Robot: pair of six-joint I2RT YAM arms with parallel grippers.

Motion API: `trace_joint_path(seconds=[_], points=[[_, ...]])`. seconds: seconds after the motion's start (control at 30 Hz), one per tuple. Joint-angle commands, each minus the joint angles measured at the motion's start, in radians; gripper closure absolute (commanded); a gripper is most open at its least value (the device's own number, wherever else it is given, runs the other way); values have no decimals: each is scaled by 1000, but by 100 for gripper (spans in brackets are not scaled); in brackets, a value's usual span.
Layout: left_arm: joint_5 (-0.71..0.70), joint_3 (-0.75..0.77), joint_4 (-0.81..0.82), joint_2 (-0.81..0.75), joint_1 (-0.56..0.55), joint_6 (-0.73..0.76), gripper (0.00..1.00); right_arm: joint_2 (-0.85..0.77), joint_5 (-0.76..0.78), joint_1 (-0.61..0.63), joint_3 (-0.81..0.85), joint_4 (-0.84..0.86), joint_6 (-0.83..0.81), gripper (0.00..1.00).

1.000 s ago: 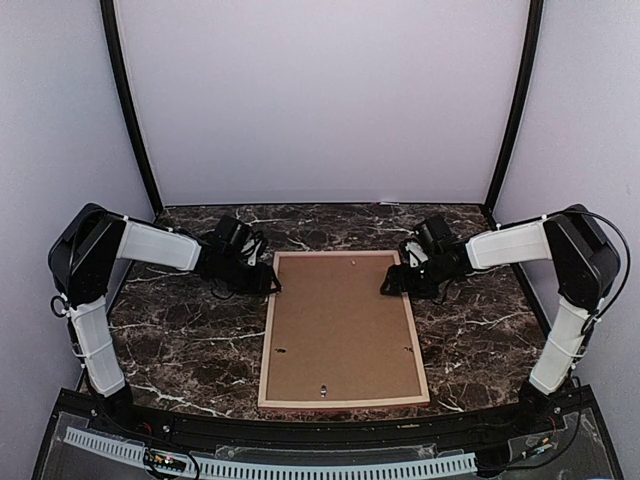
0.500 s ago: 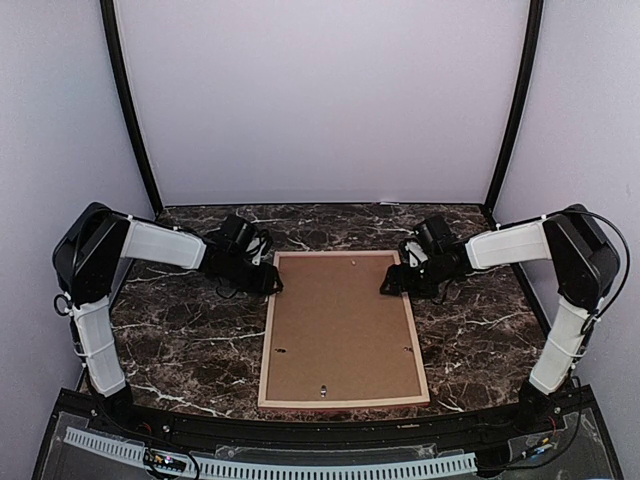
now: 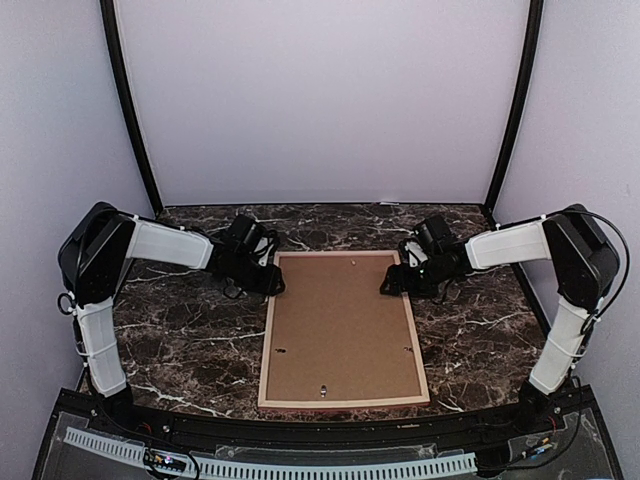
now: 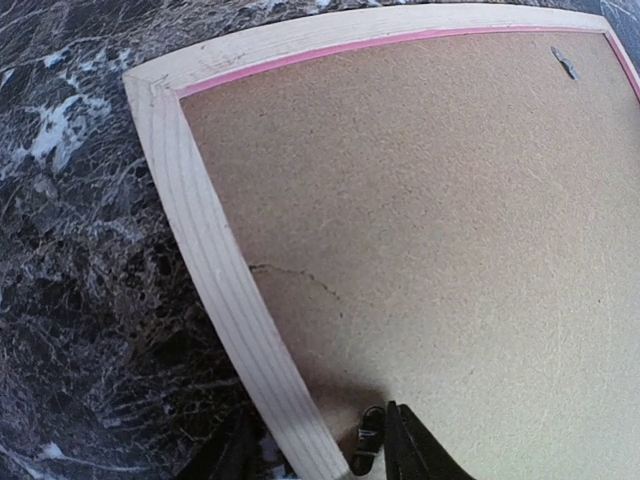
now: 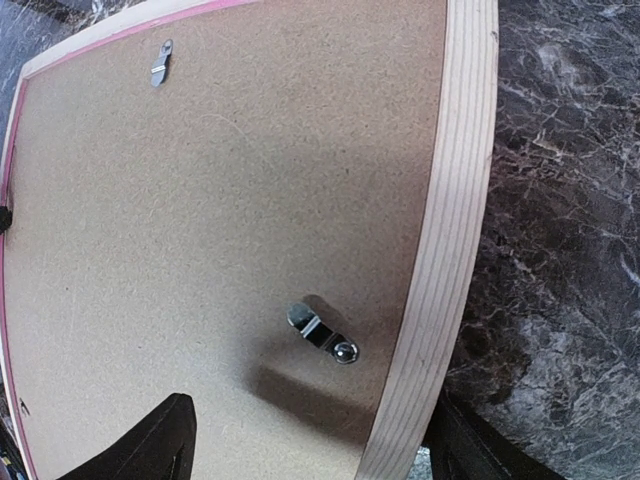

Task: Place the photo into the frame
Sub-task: Press the fastener onto the backboard.

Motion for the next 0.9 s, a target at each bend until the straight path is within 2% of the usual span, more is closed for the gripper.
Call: trace_joint_path(seconds=[0.0, 0.2, 0.7, 0.8, 0.87], points=[[-33, 8, -54, 21, -7, 19, 59, 48, -16, -3, -12, -19, -2, 19], [-28, 9, -58, 23, -7, 23, 65, 51, -18, -2, -20, -9, -1, 19], [-8, 7, -79, 19, -7, 34, 69, 52, -17, -3, -25, -8, -4, 19], [8, 6, -71, 13, -7, 26, 65, 49, -16, -3, -28, -8, -4, 19], [17, 4, -67, 5, -7, 17, 58, 45, -14, -3, -31, -10, -4, 19]])
